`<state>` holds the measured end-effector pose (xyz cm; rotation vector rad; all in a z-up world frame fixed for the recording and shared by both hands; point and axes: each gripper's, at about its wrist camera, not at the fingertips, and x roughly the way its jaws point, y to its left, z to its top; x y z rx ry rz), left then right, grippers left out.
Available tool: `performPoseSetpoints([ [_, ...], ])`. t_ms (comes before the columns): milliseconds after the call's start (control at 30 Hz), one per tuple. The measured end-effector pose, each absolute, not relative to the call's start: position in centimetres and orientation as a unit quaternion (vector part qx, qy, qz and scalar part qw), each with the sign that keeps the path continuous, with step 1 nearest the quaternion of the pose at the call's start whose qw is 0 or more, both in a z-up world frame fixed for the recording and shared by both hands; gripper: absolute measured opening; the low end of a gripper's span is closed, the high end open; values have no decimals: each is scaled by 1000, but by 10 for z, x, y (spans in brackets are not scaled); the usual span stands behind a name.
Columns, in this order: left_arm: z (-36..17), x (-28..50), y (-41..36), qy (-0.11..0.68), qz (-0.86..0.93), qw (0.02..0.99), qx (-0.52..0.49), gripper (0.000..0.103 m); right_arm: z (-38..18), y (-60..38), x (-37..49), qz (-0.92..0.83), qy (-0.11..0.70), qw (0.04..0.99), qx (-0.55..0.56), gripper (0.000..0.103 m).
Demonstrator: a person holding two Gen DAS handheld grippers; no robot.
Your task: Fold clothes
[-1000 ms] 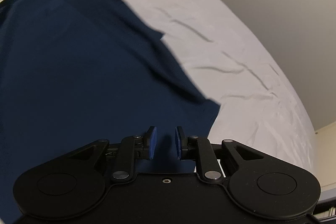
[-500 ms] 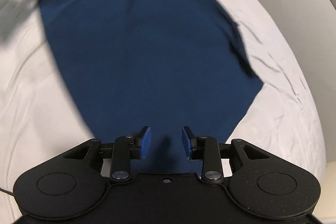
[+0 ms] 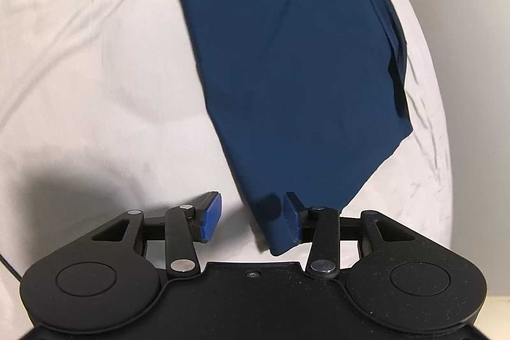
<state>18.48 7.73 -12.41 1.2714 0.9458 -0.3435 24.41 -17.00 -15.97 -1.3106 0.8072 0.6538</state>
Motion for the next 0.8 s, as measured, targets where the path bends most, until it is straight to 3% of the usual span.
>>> performPoseSetpoints([
  [300, -133, 200, 82, 416, -148, 692, 571, 30, -169, -176, 250, 289, 314, 673, -605, 44],
  [367, -134, 201, 82, 414, -147, 693, 571, 28, -172, -176, 251, 285, 304, 672, -613, 38],
  [400, -134, 202, 82, 415, -146, 693, 571, 26, -174, -176, 251, 282, 301, 672, -615, 28],
  [433, -134, 204, 83, 416, -143, 694, 570, 22, -176, -176, 252, 280, 300, 672, -617, 20],
  [533, -135, 210, 83, 423, -135, 698, 561, 7, -176, -178, 247, 275, 306, 674, -614, 10],
  [800, -124, 208, 85, 431, -138, 699, 554, 2, -167, -178, 246, 279, 319, 675, -604, 2],
])
